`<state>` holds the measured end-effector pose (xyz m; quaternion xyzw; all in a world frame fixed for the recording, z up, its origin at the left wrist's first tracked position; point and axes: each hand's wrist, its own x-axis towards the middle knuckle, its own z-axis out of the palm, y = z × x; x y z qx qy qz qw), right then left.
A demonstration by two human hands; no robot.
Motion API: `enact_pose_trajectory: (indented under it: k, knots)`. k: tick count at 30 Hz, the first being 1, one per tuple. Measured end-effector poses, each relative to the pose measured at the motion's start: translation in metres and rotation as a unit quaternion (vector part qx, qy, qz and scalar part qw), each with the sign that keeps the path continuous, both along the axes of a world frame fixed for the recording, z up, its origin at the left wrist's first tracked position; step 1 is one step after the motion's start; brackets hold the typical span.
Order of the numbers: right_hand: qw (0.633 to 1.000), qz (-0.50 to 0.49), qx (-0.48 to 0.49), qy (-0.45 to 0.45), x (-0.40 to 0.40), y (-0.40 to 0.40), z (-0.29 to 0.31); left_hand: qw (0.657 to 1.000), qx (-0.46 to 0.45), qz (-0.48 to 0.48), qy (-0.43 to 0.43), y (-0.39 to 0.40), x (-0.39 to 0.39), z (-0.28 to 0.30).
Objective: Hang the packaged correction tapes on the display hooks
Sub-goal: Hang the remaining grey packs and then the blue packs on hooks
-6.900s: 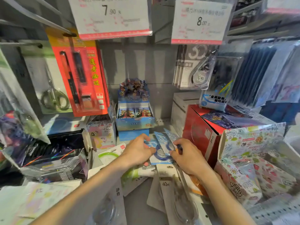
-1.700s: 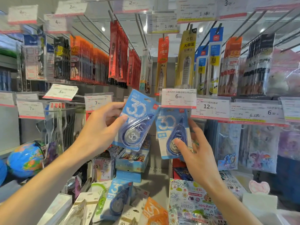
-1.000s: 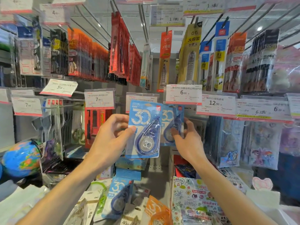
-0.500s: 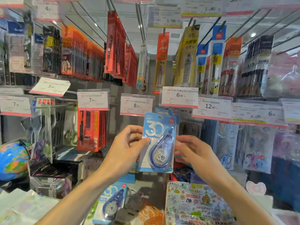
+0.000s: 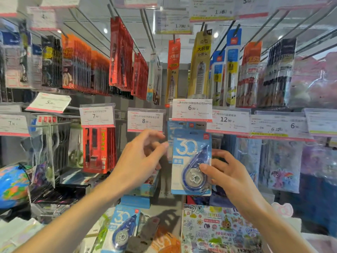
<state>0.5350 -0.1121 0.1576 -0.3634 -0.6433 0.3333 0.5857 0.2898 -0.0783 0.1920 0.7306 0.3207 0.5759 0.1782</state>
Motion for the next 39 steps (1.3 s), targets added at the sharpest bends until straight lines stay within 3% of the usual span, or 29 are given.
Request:
enact_pose_trajectory:
  k: [6, 15, 34, 39]
  knots:
    - [0.999, -0.005, 0.04, 0.005, 0.004, -0.005, 0.0, 0.999, 0.049, -0.008, 0.017, -0.008, 0.008, 0.047]
    - [0.997, -0.023, 0.072, 0.008, -0.004, -0.005, 0.002, 0.996, 0.085, 0.013, 0.019, -0.016, 0.008, 0.064]
    - [0.992, -0.076, 0.096, -0.022, -0.03, 0.012, 0.006, 0.995, 0.08, 0.027, 0.052, -0.013, -0.002, 0.052]
    - [0.981, -0.135, 0.13, -0.055, -0.029, 0.02, -0.003, 0.993, 0.081, 0.061, 0.063, -0.003, 0.0, 0.014]
